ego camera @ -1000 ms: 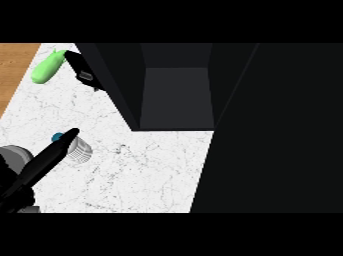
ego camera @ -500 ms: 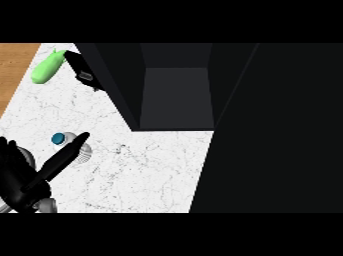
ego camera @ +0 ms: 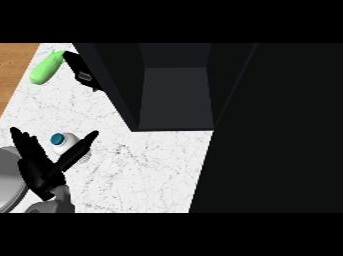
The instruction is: Pick up the bottled water, place it into the cabinet and close the cabinet
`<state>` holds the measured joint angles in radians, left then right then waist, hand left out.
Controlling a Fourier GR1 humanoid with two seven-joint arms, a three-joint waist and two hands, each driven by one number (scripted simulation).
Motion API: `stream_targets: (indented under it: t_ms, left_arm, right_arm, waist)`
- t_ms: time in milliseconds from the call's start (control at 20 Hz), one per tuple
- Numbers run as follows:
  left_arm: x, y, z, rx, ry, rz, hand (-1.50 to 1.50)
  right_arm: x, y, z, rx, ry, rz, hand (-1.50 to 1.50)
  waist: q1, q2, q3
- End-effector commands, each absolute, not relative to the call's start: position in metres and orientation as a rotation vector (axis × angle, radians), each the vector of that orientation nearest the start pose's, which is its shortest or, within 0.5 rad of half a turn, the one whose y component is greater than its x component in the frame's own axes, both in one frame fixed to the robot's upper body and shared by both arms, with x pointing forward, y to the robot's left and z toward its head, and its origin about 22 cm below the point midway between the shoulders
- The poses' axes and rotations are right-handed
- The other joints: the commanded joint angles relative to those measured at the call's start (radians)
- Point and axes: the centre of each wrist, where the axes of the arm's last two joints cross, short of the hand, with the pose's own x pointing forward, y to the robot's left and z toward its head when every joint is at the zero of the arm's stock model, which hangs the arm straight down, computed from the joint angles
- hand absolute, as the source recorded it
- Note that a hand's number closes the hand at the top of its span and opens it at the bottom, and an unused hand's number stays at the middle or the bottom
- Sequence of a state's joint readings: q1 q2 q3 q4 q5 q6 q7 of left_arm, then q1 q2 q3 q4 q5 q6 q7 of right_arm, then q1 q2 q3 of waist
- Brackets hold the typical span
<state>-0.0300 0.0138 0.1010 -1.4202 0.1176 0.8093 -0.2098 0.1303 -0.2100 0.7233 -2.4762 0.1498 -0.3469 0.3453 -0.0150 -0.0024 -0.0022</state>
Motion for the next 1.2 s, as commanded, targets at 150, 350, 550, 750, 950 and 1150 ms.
stream_targets:
  t_ms: [150,350,550,750,950,1150]
  left_arm:
    - [0.262,0.247,-0.056,0.726,-1.488,0.708,-1.50]
    - [0.247,0.257,-0.091,0.740,-1.470,0.710,-1.50]
    - [0.257,0.239,-0.096,0.749,-1.455,0.709,-1.50]
    - [0.228,0.256,-0.116,0.758,-1.466,0.714,-1.50]
    - [0.253,0.258,-0.118,0.765,-1.466,0.753,-1.50]
    - [0.248,0.251,-0.137,0.717,-1.483,0.770,-1.50]
  right_arm:
    - [0.083,-0.164,0.187,0.262,-2.001,0.205,-1.50]
    - [0.084,-0.161,0.187,0.253,-1.995,0.214,-1.50]
    - [0.079,-0.160,0.185,0.274,-2.000,0.237,-1.50]
    - [0.083,-0.154,0.188,0.263,-1.993,0.196,-1.50]
    - [0.088,-0.156,0.182,0.265,-1.990,0.217,-1.50]
    - [0.091,-0.154,0.179,0.271,-1.996,0.215,-1.50]
  waist:
    - [-0.001,0.001,0.001]
    - [0.000,0.001,0.000]
    - [-0.006,0.000,0.000]
    - [0.007,-0.001,0.000]
    - [0.006,0.001,0.001]
    - [0.004,0.002,0.001]
